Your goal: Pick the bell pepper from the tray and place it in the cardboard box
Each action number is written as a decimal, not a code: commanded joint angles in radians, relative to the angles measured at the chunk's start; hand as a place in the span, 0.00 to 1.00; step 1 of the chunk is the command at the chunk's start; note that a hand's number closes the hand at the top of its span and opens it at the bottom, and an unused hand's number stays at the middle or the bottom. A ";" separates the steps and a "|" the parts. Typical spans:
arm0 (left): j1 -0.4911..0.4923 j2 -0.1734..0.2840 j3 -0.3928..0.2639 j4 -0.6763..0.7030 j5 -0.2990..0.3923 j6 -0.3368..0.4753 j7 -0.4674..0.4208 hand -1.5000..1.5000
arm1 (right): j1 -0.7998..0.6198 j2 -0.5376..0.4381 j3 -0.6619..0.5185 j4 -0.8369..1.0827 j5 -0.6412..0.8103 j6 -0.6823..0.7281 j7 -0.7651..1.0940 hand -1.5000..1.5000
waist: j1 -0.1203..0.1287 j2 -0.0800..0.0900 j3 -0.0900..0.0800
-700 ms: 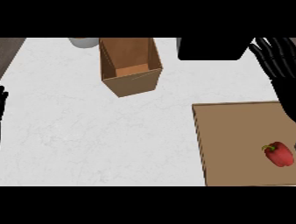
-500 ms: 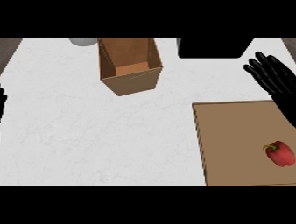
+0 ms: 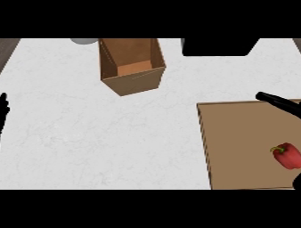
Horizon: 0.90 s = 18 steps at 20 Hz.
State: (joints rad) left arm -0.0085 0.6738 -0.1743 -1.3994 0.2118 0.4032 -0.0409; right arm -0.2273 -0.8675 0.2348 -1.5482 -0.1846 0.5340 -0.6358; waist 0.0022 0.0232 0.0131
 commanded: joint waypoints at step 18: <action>-0.129 -0.005 -0.036 0.063 -0.049 -0.038 0.084 0.50 | -0.080 -0.280 0.227 0.281 0.712 -0.368 -0.627 0.00 | 0.053 -0.006 -0.008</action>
State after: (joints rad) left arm -0.1171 0.6591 -0.2153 -1.3357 0.1671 0.3740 0.0257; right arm -0.2714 -1.1180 0.4039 -1.3407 0.3727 0.2118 -1.0441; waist 0.0437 0.0211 0.0067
